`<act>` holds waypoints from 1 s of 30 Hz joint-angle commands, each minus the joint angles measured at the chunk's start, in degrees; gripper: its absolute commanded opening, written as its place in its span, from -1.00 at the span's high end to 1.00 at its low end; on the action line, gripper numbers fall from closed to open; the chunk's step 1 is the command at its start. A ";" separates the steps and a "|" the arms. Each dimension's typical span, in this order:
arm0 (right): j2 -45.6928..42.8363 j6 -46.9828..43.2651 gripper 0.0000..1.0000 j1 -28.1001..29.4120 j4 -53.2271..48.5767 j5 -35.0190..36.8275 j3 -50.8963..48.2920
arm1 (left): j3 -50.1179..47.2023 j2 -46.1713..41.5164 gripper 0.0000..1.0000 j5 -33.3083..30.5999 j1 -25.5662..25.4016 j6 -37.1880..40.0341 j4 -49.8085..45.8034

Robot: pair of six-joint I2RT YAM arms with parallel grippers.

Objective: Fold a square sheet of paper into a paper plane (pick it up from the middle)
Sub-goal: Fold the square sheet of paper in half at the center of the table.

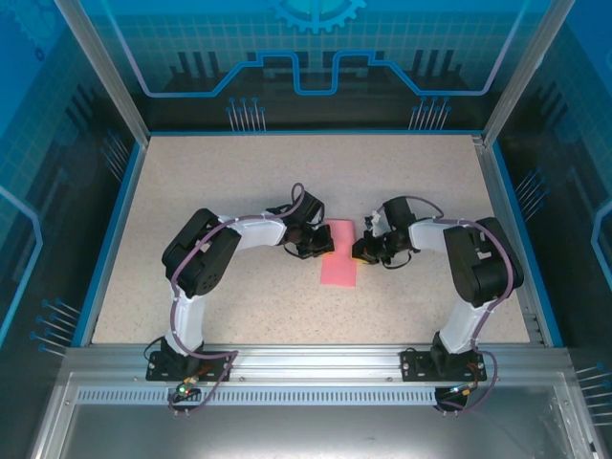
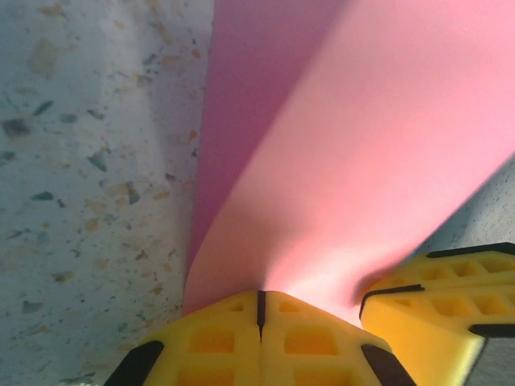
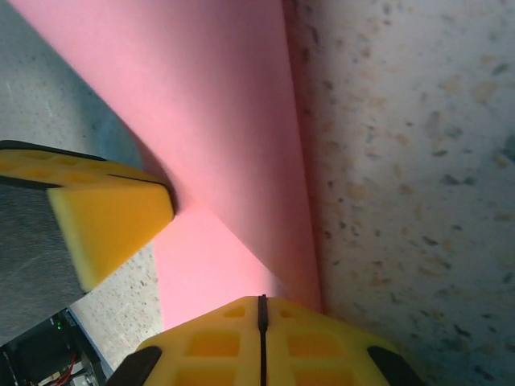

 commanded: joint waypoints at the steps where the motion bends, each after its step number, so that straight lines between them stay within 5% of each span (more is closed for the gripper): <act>1: 2.04 -0.59 0.86 -0.96 -0.34 0.89 -0.69 | -0.55 2.08 1.00 -2.41 -0.66 1.83 -6.89; 10: -3.52 1.00 0.84 -1.82 1.09 -4.03 1.29 | -0.34 2.07 1.00 -2.86 -0.64 2.46 -7.81; 30: 4.81 -2.19 0.87 -2.72 -3.35 0.12 6.11 | -0.07 2.06 1.00 -3.08 -0.64 2.73 -8.44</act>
